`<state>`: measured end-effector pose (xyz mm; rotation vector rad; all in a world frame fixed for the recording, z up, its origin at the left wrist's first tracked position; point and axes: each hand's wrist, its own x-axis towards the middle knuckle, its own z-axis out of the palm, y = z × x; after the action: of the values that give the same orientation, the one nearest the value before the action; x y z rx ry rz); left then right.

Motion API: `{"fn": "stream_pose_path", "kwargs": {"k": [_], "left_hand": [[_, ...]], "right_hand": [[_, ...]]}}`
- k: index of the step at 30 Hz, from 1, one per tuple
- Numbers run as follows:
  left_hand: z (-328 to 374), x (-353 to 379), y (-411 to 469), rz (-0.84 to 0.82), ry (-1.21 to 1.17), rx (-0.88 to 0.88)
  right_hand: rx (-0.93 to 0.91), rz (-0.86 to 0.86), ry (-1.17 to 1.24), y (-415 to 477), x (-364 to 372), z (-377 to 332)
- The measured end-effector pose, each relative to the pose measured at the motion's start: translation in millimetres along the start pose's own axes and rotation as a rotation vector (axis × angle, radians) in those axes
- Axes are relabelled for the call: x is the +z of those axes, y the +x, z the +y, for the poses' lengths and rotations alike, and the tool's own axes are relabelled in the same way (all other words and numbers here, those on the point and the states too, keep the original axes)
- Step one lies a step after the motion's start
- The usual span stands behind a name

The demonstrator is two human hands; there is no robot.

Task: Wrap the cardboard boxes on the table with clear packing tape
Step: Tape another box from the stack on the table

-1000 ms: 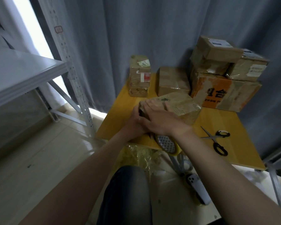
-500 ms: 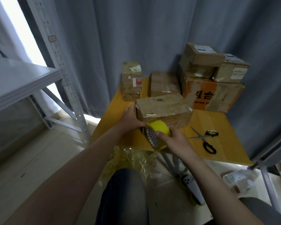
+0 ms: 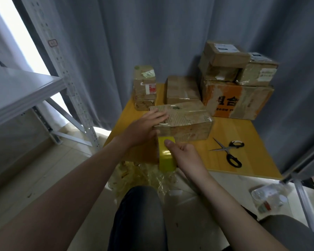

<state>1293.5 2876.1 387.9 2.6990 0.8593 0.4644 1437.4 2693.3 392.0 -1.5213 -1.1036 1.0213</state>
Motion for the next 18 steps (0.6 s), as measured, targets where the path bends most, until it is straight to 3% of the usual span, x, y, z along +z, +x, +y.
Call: {"fn": "stream_pose_path", "kwargs": {"k": [4,7,11,15,18], "left_hand": [[0.5,-1.2,4.2,-0.026,0.006,-0.024],[6.1,1.9,3.7,-0.025,0.142,-0.068],[27.5,3.1,-7.7,0.085,0.235,-0.249],[54.8,-7.5,-23.1,0.279,0.063,-0.424],[69.3,-8.3,-27.0,0.328,-0.032,-0.425]], "right_hand": [[0.062,-0.010,0.056,-7.0,0.6,9.6],[0.028,-0.027,0.088,-6.6,2.1,10.2],[0.022,-0.047,0.074,-7.2,-6.5,0.8],[0.040,-0.046,0.024,-5.6,-26.0,-1.3],[-0.011,0.126,-0.227,1.9,-58.9,-0.3]]}}
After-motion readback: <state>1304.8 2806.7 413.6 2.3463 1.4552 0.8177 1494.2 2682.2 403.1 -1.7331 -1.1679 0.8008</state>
